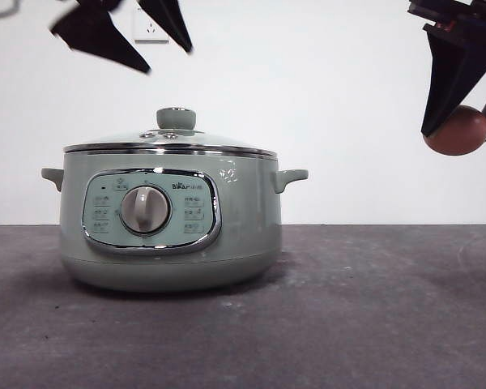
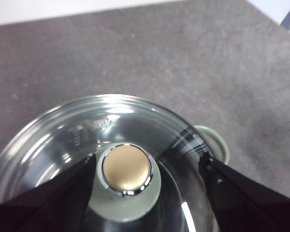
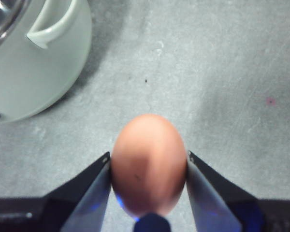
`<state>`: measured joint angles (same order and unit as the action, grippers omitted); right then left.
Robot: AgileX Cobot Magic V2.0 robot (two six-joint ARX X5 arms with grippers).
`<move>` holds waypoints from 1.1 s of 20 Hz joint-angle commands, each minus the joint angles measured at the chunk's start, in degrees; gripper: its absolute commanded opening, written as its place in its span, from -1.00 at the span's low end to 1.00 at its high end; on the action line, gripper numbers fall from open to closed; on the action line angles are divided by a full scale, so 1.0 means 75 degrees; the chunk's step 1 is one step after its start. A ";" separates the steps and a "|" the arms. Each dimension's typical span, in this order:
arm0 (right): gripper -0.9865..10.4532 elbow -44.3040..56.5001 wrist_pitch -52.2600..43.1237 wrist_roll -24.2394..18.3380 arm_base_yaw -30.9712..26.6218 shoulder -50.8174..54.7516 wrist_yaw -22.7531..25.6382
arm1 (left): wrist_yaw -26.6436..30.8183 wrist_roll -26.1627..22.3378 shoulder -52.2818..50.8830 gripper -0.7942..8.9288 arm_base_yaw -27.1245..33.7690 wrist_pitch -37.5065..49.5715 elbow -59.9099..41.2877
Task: Pick up the egg,open the lid,put the egg in the pot,close the lid
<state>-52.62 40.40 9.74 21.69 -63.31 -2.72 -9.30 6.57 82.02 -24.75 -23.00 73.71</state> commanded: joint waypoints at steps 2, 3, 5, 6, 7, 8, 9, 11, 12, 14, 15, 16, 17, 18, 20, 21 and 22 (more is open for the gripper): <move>-0.85 -0.0020 -0.0055 -0.0026 0.0009 0.0009 0.0044 | 0.0332 -0.0114 0.0557 -0.10 -0.0047 0.0242 0.0052; -0.85 -0.0020 -0.0058 -0.0026 0.0009 0.0009 0.0047 | 0.0475 -0.0114 0.0670 -0.10 -0.0047 0.0271 0.0052; -0.85 -0.0020 -0.0102 -0.0026 0.0006 0.0009 0.0058 | 0.0440 -0.0114 0.0866 -0.10 -0.0047 0.0358 0.0052; -0.85 -0.0020 -0.0163 -0.0026 0.0006 0.0009 0.0154 | 0.0423 -0.0114 0.0956 -0.10 -0.0047 0.0393 0.0052; -0.85 -0.0020 -0.0195 -0.0026 0.0006 0.0009 0.0242 | 0.0420 -0.0114 0.1017 -0.10 -0.0047 0.0402 0.0052; -0.85 -0.0020 -0.0216 -0.0026 0.0003 0.0009 0.0236 | 0.0382 -0.0114 0.1055 -0.11 -0.0052 0.0391 0.0052; -0.85 -0.0020 -0.0224 -0.0026 0.0003 0.0009 0.0239 | 0.0376 -0.0114 0.1061 -0.11 -0.0064 0.0370 0.0052; -0.85 -0.0020 -0.0236 -0.0026 0.0003 0.0009 0.0242 | 0.0385 -0.0114 0.1061 -0.11 -0.0105 0.0376 0.0052; -0.85 -0.0020 -0.0245 -0.0026 0.0000 0.0009 0.0242 | 0.0391 -0.0114 0.1061 -0.15 -0.0105 0.0364 0.0052; -0.85 -0.0020 -0.0300 -0.0026 0.0003 0.0009 0.0239 | 0.0393 -0.0119 0.1061 -0.38 -0.0105 0.0294 0.0052; -0.85 -0.0020 -0.0338 -0.0026 0.0000 0.0009 0.0239 | 0.0388 -0.0169 0.1064 -0.52 -0.0108 0.0224 0.0052; -0.85 -0.0020 -0.0353 -0.0026 0.0000 0.0009 0.0242 | 0.0388 -0.0277 0.1061 -0.62 -0.0108 0.0128 0.0052; -0.85 -0.0020 -0.0353 -0.0026 0.0000 0.0009 0.0239 | 0.0388 -0.0309 0.1064 -0.73 -0.0108 0.0032 0.0052; -0.85 -0.0020 -0.0353 -0.0026 0.0000 0.0009 0.0239 | 0.0393 -0.0315 0.1064 -0.84 -0.0108 -0.0058 0.0052; -0.85 -0.0020 -0.0358 -0.0026 0.0000 0.0009 0.0239 | 0.0402 -0.0376 0.1064 -0.85 -0.0108 -0.0090 0.0052; -0.85 -0.0020 -0.0376 -0.0026 0.0003 0.0009 0.0230 | 0.0405 -0.0495 0.1064 -0.85 -0.0108 -0.0055 0.0052; -0.85 -0.0020 -0.0411 -0.0026 0.0003 0.0009 0.0213 | 0.0423 -0.0513 0.1061 -0.85 -0.0108 0.0064 0.0052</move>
<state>-52.62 37.82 9.74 21.67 -63.31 -1.26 -6.35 4.69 89.76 -25.36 -21.80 74.32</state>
